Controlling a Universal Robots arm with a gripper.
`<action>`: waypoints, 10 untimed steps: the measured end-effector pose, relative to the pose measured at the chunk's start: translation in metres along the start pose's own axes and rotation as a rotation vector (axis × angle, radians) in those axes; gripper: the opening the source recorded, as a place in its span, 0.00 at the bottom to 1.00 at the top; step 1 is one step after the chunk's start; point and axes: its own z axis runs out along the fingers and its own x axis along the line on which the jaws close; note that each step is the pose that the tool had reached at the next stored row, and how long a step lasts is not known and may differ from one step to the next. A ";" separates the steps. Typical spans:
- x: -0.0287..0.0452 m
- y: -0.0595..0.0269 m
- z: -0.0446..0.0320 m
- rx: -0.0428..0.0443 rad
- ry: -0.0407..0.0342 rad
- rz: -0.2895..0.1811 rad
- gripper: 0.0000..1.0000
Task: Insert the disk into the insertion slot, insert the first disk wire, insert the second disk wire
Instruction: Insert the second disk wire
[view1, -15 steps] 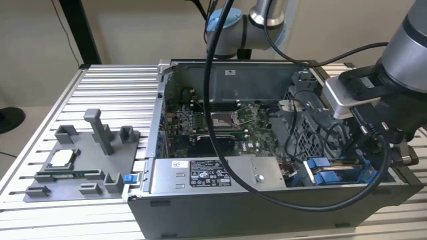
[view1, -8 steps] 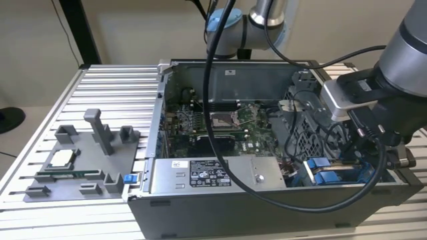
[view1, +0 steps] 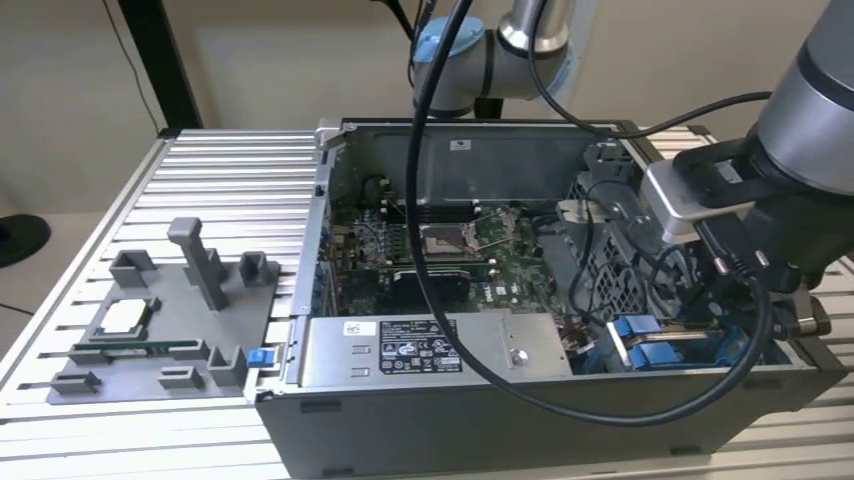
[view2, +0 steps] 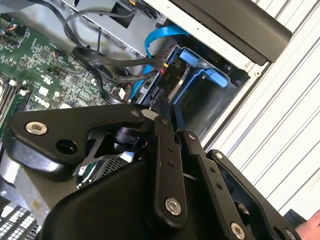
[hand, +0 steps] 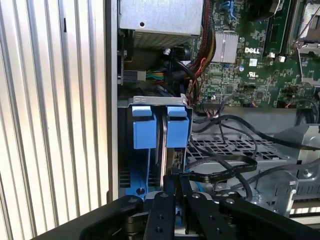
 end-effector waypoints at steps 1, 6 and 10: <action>0.0000 0.0000 0.0000 0.0000 0.0000 0.000 0.00; 0.0002 0.0008 0.0033 0.0064 -0.0002 -0.001 0.00; -0.0010 0.0015 0.0075 0.0247 -0.0009 -0.008 0.00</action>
